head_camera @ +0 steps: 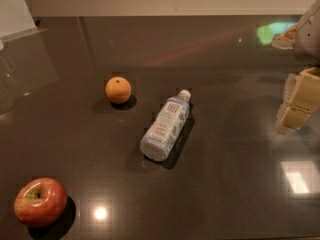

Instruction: Place blue plastic bottle upright

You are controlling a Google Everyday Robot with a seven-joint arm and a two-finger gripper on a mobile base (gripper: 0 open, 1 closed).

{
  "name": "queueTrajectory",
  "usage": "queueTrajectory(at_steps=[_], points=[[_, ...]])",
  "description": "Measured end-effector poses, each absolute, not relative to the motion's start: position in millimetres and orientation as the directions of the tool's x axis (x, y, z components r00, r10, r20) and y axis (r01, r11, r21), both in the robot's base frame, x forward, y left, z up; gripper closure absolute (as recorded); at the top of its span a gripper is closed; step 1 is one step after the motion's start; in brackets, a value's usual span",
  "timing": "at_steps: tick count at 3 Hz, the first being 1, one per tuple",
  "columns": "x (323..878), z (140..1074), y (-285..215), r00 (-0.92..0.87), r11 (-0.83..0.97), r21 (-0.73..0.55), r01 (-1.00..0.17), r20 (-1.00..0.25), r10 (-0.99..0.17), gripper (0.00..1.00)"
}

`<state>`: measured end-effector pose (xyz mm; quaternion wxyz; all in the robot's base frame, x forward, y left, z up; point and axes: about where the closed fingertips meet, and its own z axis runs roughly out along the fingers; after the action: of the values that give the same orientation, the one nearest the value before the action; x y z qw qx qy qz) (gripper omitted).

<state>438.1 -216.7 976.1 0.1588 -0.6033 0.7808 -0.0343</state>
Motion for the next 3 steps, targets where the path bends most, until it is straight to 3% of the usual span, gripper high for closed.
queueTrajectory(at_steps=[1,3], points=[[438.4,976.7,-216.2,-0.219,0.268,-0.248,-0.931,-0.207,-0.953,0.0],[478.7,965.7,-172.8,-0.007,0.078,-0.283,-0.956,-0.243,-0.97,0.0]])
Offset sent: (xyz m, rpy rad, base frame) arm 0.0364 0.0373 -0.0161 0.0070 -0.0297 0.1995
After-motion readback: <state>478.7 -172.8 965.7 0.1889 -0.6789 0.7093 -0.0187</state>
